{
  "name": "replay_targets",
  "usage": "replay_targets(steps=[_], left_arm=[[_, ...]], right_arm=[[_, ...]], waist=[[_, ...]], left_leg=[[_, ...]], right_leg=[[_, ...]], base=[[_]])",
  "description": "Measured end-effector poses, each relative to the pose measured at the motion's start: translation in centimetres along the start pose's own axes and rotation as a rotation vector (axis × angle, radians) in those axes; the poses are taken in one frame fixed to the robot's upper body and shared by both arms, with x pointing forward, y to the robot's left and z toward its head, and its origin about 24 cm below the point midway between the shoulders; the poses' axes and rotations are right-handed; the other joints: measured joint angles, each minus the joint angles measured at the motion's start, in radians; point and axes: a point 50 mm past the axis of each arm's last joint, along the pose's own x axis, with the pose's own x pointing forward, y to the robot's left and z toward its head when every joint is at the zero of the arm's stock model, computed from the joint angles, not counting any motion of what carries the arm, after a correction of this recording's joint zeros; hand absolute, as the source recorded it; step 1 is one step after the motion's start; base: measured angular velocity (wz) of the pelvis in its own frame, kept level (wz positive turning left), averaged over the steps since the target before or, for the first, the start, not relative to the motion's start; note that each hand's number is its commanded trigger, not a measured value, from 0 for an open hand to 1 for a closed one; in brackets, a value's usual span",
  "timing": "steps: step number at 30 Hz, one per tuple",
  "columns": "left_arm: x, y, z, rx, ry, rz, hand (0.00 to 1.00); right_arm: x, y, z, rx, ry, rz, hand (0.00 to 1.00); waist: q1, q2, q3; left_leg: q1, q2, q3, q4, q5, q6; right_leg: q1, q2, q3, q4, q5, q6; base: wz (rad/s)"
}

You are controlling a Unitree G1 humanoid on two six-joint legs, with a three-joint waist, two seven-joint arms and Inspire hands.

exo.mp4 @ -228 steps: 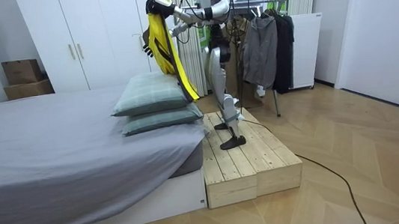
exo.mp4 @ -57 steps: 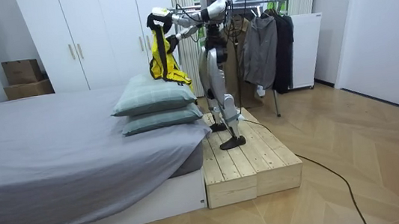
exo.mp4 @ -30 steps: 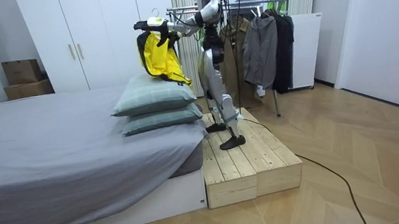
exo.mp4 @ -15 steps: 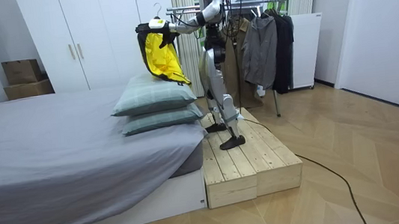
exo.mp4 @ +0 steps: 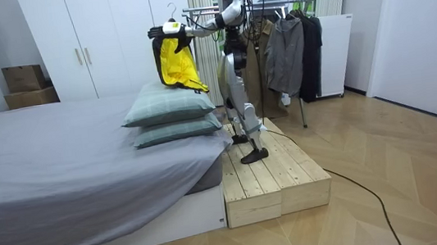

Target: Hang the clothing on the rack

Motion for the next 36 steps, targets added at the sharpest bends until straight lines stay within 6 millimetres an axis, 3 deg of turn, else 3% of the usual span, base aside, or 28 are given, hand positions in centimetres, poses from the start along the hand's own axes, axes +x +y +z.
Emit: replay_targets(steps=[6, 17, 20, 22, 23, 24, 26, 28, 29, 30, 33, 36], left_arm=[[-0.1, 0.3, -0.5, -0.034, 0.042, 0.014, 0.0], [-1.6, -1.3, -2.3, -0.019, 0.132, -0.065, 0.0], [-1.9, -1.4, -2.6, -0.017, 0.147, -0.065, 0.0], [-2.4, -1.3, -3.1, -0.014, 0.172, -0.064, 0.0], [-2.5, -1.2, -3.2, -0.012, 0.178, -0.062, 0.0], [-2.4, -1.1, -3.4, -0.01, 0.185, -0.054, 0.0], [-2.5, -0.9, -3.9, -0.005, 0.201, -0.042, 0.0], [-2.1, -1.2, -3.9, -0.02, 0.21, -0.047, 0.0], [-1.8, -1.4, -3.9, -0.028, 0.216, -0.053, 0.0], [-1.7, -1.5, -3.9, -0.028, 0.217, -0.054, 0.0], [-1.4, -1.6, -4.0, -0.041, 0.233, -0.049, 0.0], [-1.2, -1.7, -3.7, -0.053, 0.249, -0.033, 0.0]], right_arm=[[0.0, -0.2, 0.2, -0.005, -0.01, -0.031, 1.0], [-0.8, 0.9, -0.1, -0.012, 0.003, 0.003, 1.0], [-1.5, 1.7, -0.4, -0.019, 0.011, 0.042, 1.0], [-1.8, 2.1, -0.4, -0.021, 0.011, 0.063, 1.0], [-1.8, 2.2, -0.4, -0.02, 0.008, 0.065, 1.0], [-1.8, 2.4, -0.2, -0.011, 0.004, 0.073, 1.0], [-1.7, 3.2, 0.2, 0.002, -0.004, 0.108, 1.0], [-1.6, 3.7, -0.3, -0.004, 0.022, 0.133, 1.0], [-1.5, 3.9, -0.7, -0.002, 0.046, 0.153, 1.0], [-1.5, 4.0, -0.8, 0.001, 0.055, 0.161, 1.0], [-1.5, 4.3, -0.6, 0.026, 0.064, 0.173, 1.0], [-1.0, 4.7, 0.4, 0.052, 0.041, 0.172, 1.0]], waist=[[0.001, -0.007, -0.0039], [0.003, -0.022, 0.0006], [0.012, -0.025, 0.0015], [0.05, -0.033, 0.0022], [0.06, -0.036, 0.0029], [0.087, -0.04, 0.0051], [0.105, -0.043, 0.0079], [0.093, -0.032, 0.0149], [0.082, -0.025, 0.019], [0.079, -0.022, 0.02], [0.073, -0.013, 0.0215], [0.053, -0.007, 0.0211]], left_leg=[[0.002, 0.0, 0.0, 0.0, 0.0, 0.001], [0.015, 0.002, 0.032, 0.0, -0.007, 0.004], [0.015, 0.009, 0.078, 0.0, -0.021, 0.003], [0.021, 0.025, 0.163, 0.02, -0.04, -0.004], [0.025, 0.031, 0.191, 0.027, -0.047, -0.006], [0.031, 0.045, 0.247, 0.051, -0.071, -0.013], [0.038, 0.082, 0.33, 0.106, -0.115, -0.024], [0.034, 0.103, 0.361, 0.154, -0.154, -0.022], [0.032, 0.111, 0.378, 0.179, -0.171, -0.02], [0.031, 0.112, 0.389, 0.188, -0.177, -0.019], [0.031, 0.105, 0.445, 0.197, -0.186, -0.019], [0.036, 0.123, 0.497, 0.232, -0.199, -0.031]], right_leg=[[0.002, 0.0, 0.0, 0.001, 0.0, 0.0], [-0.008, 0.009, 0.034, 0.001, -0.002, -0.001], [-0.034, 0.016, 0.048, 0.005, 0.005, -0.002], [-0.075, 0.031, 0.053, 0.039, 0.025, -0.011], [-0.085, 0.031, 0.036, 0.046, 0.028, -0.015], [-0.108, 0.03, -0.028, 0.063, 0.037, -0.03], [-0.119, 0.002, -0.249, 0.072, 0.057, -0.081], [-0.118, -0.017, -0.363, 0.084, 0.053, -0.101], [-0.121, -0.022, -0.385, 0.092, 0.051, -0.107], [-0.127, -0.02, -0.375, 0.095, 0.05, -0.11], [-0.173, -0.013, -0.322, 0.126, 0.051, -0.112], [-0.195, 0.019, -0.289, 0.135, 0.052, -0.119]], base=[[0.0], [-0.1], [-0.4], [-0.97], [-1.24], [-1.37], [-1.27], [-0.51], [-0.4], [-0.52], [-0.58], [-0.53]])
